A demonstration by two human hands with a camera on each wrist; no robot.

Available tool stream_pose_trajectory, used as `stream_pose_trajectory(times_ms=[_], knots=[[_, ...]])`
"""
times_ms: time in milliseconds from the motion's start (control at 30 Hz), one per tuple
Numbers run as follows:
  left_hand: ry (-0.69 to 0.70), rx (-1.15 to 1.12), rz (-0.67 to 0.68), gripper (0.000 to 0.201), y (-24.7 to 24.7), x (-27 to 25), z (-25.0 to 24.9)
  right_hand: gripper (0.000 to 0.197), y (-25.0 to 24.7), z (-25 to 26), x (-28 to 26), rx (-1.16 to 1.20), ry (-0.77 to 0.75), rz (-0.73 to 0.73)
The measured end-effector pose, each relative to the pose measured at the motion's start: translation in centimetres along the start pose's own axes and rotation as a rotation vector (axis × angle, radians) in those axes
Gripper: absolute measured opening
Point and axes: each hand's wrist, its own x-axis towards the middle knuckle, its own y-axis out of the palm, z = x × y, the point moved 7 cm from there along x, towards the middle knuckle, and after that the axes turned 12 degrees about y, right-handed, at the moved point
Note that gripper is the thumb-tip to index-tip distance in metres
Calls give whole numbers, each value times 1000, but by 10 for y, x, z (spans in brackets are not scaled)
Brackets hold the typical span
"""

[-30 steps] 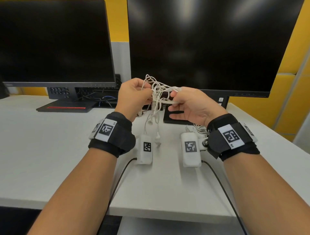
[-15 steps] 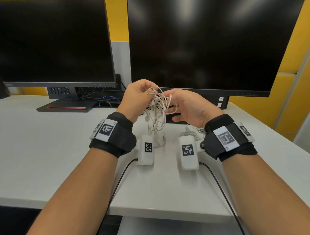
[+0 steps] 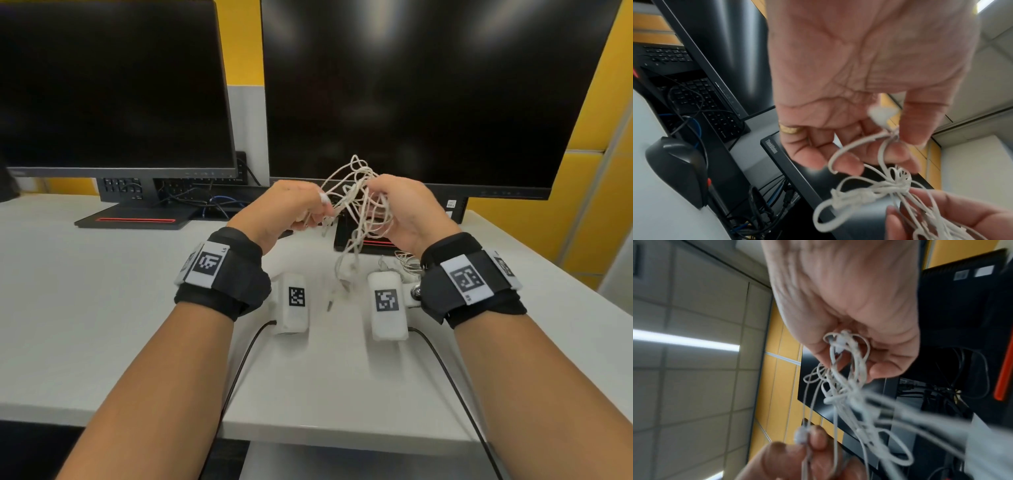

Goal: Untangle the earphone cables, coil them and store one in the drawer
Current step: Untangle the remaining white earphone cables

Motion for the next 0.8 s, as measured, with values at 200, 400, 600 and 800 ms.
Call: stream_pose_trajectory(times_ms=[200,400,600,800], knots=[[-144,91,43,28,3,-4,11,17,1,6,-5,168,-16,77],[23,70,-55,40,-1,0,4,24,25,0,-15,-17,-25,293],[36,149,-195,11,-13,2,3,29,27,-2,-13,-18,8,310],[26,132,-306,6,-23,1,5,31,19,-1,-10,137,7,206]])
